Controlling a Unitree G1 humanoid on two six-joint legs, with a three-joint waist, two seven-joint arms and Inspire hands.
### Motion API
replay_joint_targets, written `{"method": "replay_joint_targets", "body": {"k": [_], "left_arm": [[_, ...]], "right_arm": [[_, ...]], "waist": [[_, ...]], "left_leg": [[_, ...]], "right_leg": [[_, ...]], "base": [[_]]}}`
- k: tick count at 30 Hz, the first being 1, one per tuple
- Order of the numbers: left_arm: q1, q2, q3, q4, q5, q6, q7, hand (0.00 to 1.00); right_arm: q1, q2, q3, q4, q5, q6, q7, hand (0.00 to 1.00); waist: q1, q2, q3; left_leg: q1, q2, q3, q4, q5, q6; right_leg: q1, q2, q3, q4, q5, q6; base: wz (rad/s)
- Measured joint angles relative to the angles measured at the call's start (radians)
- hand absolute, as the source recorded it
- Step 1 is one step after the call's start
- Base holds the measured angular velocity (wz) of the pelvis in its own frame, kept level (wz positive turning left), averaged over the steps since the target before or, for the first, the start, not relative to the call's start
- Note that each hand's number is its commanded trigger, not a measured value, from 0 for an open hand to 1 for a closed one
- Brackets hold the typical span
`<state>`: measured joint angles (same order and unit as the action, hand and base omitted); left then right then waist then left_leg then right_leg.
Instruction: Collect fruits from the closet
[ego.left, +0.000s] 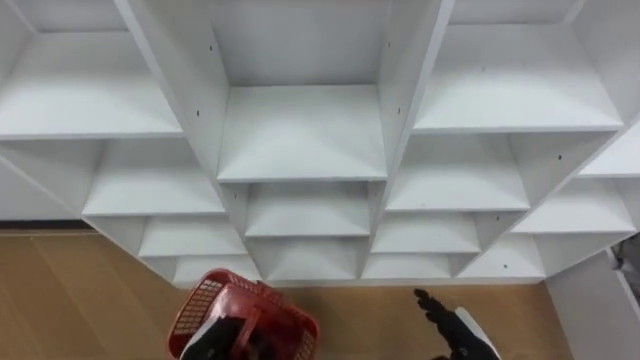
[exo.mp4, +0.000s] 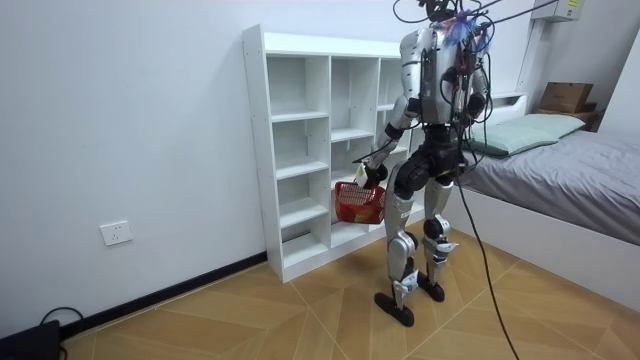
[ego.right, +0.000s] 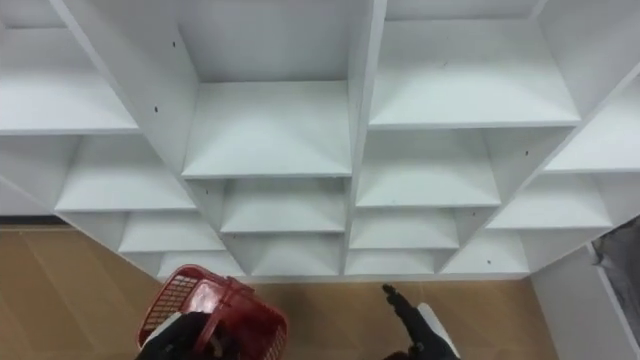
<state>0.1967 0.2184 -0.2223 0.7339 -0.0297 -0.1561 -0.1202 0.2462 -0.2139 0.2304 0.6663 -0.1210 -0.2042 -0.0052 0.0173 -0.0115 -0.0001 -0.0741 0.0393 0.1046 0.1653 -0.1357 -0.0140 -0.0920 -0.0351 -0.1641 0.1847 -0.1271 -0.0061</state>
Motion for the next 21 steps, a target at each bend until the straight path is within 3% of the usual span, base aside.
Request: {"method": "replay_joint_targets", "body": {"k": [8, 21], "left_arm": [[-0.028, -0.011, 0.073, 0.211, -0.055, -0.019, 0.026, 1.0], [0.0, -0.042, 0.182, 0.3, -0.088, -0.016, 0.027, 1.0]], "right_arm": [[0.001, 0.024, -0.094, 0.139, 0.032, -0.02, -0.017, 0.0], [0.007, 0.056, -0.193, 0.38, 0.268, -0.014, -0.039, 0.0]], "waist": [[-0.011, 0.005, 0.002], [-0.015, 0.016, 0.0038]], "left_leg": [[0.06, 0.002, 0.005, -0.008, -0.01, -0.003], [0.114, 0.003, 0.036, -0.022, -0.025, -0.001]], "right_leg": [[0.051, 0.005, 0.016, -0.016, -0.003, 0.001], [0.087, 0.009, 0.041, -0.018, -0.007, 0.007]], "base": [[-0.02], [-0.07]]}}
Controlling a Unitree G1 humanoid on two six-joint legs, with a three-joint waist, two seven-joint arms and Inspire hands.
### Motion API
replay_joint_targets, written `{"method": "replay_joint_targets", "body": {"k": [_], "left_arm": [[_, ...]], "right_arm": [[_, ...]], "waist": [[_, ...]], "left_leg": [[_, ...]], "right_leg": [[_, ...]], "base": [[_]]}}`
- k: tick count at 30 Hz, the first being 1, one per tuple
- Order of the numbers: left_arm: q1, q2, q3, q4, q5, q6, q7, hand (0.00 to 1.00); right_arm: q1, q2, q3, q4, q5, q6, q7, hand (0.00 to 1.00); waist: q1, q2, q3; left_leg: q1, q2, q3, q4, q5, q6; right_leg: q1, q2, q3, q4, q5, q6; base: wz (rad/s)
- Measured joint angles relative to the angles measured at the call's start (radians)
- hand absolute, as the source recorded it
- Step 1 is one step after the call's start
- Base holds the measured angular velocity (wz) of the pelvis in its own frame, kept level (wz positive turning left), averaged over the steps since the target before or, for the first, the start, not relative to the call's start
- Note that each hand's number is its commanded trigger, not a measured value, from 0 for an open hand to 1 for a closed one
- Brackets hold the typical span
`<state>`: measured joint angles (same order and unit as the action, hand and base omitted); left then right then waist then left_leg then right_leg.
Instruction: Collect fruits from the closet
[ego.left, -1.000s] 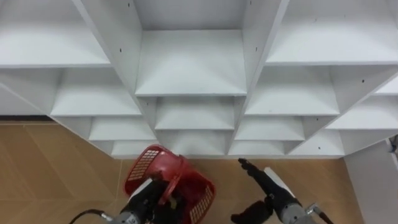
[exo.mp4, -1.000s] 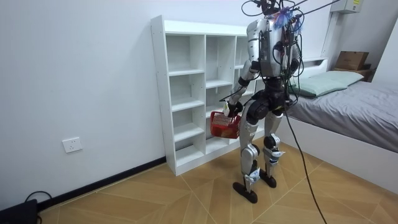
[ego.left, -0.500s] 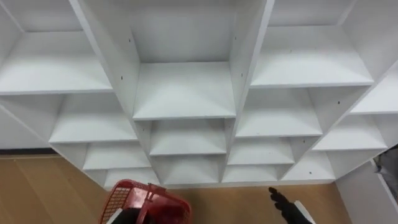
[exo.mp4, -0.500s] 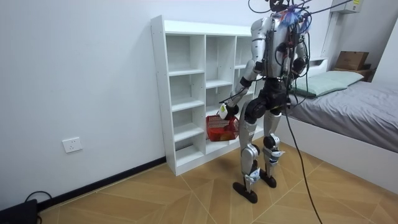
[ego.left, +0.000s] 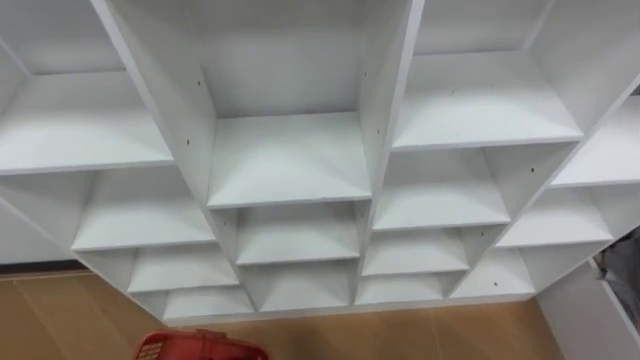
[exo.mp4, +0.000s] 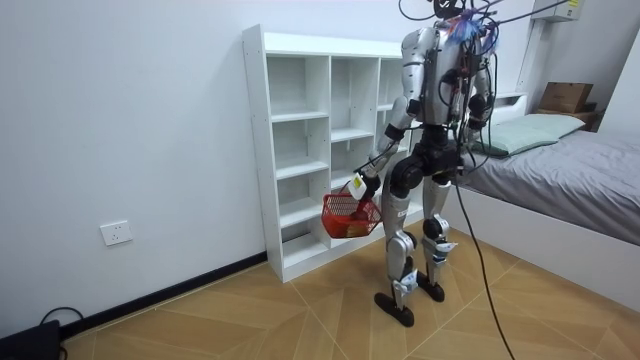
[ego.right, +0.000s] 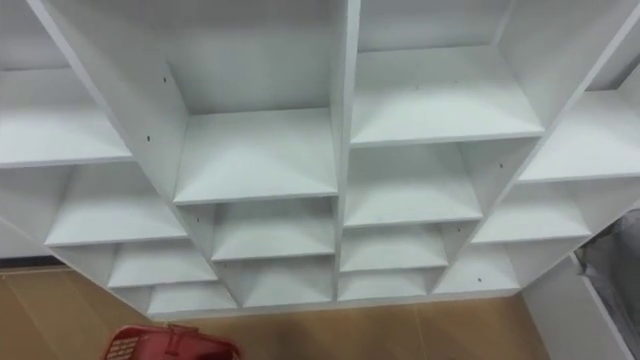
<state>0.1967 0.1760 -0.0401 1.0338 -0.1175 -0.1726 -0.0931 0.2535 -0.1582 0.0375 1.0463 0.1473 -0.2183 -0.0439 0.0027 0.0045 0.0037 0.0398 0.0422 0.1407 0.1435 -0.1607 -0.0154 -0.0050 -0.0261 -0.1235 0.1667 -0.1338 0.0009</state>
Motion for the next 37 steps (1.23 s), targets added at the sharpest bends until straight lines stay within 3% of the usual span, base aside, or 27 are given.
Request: {"method": "replay_joint_targets", "body": {"k": [3, 5, 6, 13, 20, 37], "left_arm": [[-0.005, -0.006, 0.042, 0.036, 0.0, 0.017, 0.0, 1.0], [-0.006, -0.009, 0.065, 0.042, 0.001, 0.029, -0.005, 1.0], [-0.01, -0.011, 0.075, 0.047, 0.001, 0.043, -0.007, 1.0], [-0.015, -0.017, 0.074, 0.091, -0.004, 0.105, -0.007, 1.0], [-0.022, -0.019, 0.075, 0.091, -0.005, 0.124, 0.0, 1.0], [-0.033, -0.019, 0.076, 0.092, -0.005, 0.15, 0.002, 1.0]], "right_arm": [[-0.016, 0.002, -0.045, 0.09, 0.031, 0.018, 0.02, 0.0], [-0.021, 0.002, -0.069, 0.118, 0.036, 0.039, 0.042, 0.0], [-0.027, 0.002, -0.079, 0.133, 0.038, 0.048, 0.052, 0.0], [-0.079, -0.005, -0.081, 0.194, 0.053, 0.113, 0.079, 0.0], [-0.127, -0.008, -0.073, 0.217, 0.045, 0.155, 0.09, 0.0], [-0.135, -0.01, -0.063, 0.237, 0.05, 0.167, 0.118, 0.0]], "waist": [[-0.002, 0.001, -0.0013], [-0.001, 0.003, -0.0064], [-0.002, -0.003, -0.003], [-0.006, -0.002, -0.0017], [-0.005, -0.008, -0.0014], [-0.022, -0.014, -0.0011]], "left_leg": [[0.022, 0.0, 0.0, -0.001, -0.007, 0.0], [0.029, 0.0, 0.0, -0.001, -0.011, 0.001], [0.034, 0.0, 0.0, -0.001, -0.012, 0.001], [0.052, 0.0, 0.008, -0.001, -0.022, 0.001], [0.054, 0.0, 0.009, -0.001, -0.025, 0.001], [0.057, 0.0, 0.009, -0.008, -0.027, 0.002]], "right_leg": [[0.026, 0.0, 0.0, -0.015, -0.003, 0.003], [0.032, 0.0, 0.0, -0.014, -0.006, 0.003], [0.039, 0.0, 0.001, -0.014, -0.006, 0.004], [0.059, 0.002, 0.009, -0.015, -0.011, 0.008], [0.057, 0.002, 0.008, -0.016, -0.013, 0.008], [0.057, 0.003, 0.009, -0.019, -0.016, 0.009]], "base": [[0.0], [0.0], [0.0], [-0.03], [0.0], [0.0]]}}
